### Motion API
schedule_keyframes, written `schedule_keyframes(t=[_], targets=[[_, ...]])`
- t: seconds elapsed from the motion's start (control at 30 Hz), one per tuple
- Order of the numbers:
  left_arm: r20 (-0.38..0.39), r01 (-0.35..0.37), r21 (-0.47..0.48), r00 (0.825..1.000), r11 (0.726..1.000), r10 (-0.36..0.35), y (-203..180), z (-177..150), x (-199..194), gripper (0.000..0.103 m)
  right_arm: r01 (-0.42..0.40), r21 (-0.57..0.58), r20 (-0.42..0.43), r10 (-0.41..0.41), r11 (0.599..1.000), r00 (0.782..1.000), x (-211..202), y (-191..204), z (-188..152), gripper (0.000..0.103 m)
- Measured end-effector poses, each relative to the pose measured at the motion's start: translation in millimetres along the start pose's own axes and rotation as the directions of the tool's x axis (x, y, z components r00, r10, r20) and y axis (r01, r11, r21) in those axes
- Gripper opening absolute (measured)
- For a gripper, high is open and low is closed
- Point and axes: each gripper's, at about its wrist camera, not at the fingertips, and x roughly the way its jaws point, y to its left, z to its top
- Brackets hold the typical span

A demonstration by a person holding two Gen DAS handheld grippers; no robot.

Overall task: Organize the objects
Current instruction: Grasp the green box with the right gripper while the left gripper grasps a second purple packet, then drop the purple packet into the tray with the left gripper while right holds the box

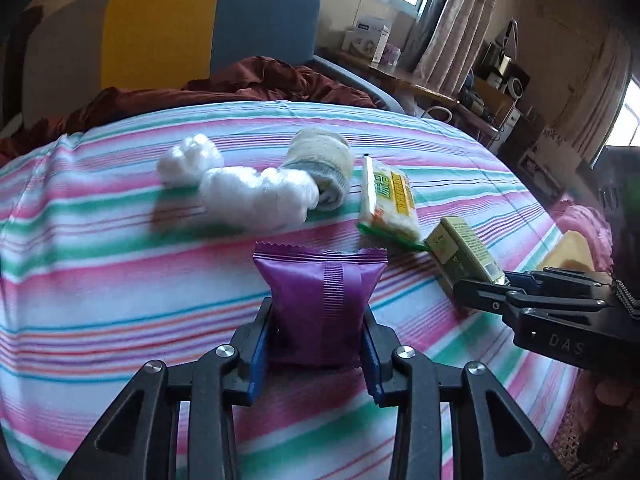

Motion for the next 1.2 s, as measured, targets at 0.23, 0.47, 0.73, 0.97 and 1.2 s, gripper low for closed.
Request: schedule_keyframes(t=[0.23,0.47,0.73,0.97,1.2], targets=[[0.013,0.009,-0.004,1.0,1.0,-0.009,11.2,-13.1,-16.2,0.037,-0.06,-0.062,0.023,0.062,0.996,0.998,-7.7,31.7,-9.7,0.03],[0.014,0.004,-0.034,1.0,0.999,-0.003,23.0,-31.8,-39.5,0.036,-0.078,-0.119,0.027,0.081,0.99,0.996,-5.6,52.1,-16.6,0.03],[0.015,0.053,-0.08,0.999,0.995,-0.052,38.3,-52.3,-80.4,0.036,-0.086,-0.166,0.024,0.092,0.982,0.996,-1.0,66.9,-20.4,0.031],[0.064,0.073,-0.108,0.996,0.991,-0.066,56.5,-63.3,-126.4,0.036,-0.112,-0.229,0.074,0.132,0.967,0.988,-11.6,82.7,-23.4,0.031],[0.118,0.067,-0.205,0.992,0.976,-0.043,94.0,-69.4,-169.4,0.036,-0.118,-0.262,0.07,0.141,0.958,0.988,-9.9,94.2,-28.2,0.031]])
